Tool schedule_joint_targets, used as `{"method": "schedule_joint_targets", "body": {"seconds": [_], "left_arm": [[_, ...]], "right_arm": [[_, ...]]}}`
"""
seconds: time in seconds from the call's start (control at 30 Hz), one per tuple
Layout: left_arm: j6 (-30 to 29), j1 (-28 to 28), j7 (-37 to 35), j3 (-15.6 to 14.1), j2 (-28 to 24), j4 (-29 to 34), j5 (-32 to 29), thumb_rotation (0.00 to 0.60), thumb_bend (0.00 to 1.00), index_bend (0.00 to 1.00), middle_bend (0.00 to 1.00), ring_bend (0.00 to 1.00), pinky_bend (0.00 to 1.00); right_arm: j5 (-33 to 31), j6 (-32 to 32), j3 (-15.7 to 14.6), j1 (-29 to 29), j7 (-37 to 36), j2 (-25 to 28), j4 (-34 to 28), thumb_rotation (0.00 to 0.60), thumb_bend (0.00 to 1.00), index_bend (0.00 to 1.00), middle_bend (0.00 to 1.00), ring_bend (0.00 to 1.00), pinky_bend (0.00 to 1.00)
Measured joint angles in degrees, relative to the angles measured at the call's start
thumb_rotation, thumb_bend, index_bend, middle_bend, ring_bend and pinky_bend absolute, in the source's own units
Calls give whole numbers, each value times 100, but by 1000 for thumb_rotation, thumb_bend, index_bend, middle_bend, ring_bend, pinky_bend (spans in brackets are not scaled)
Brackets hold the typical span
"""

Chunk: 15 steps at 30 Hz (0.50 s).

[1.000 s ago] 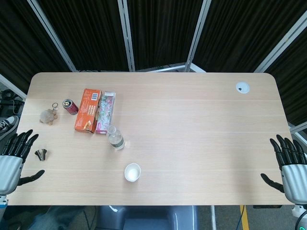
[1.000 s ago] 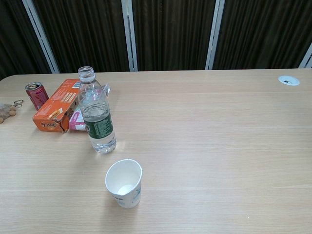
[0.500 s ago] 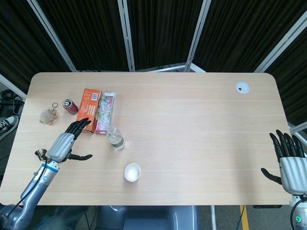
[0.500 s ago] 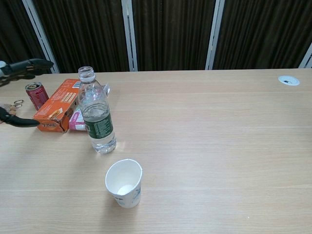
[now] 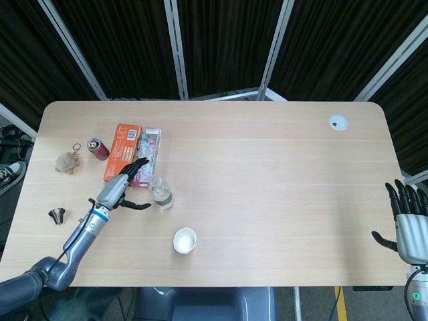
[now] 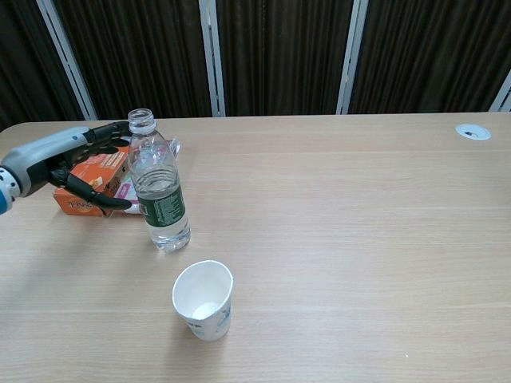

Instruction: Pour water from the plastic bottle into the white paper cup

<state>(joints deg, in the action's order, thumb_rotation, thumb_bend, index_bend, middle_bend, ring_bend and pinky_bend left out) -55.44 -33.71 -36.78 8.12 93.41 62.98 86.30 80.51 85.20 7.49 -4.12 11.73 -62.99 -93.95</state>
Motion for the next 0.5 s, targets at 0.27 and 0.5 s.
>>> {"method": "schedule_joint_targets", "body": {"seconds": [0.27, 0.5], "left_arm": [[222, -365, -1049, -99, 497, -683, 114, 600, 0, 0, 0, 0, 0], [228, -576, -1724, -221, 741, -1044, 224, 600, 0, 0, 0, 0, 0]], "right_arm": [[-184, -84, 46, -46, 85, -58, 88, 600, 0, 0, 0, 0, 0], [-239, -161, 33, -92, 147, -106, 144, 600, 0, 0, 0, 0, 0]]}}
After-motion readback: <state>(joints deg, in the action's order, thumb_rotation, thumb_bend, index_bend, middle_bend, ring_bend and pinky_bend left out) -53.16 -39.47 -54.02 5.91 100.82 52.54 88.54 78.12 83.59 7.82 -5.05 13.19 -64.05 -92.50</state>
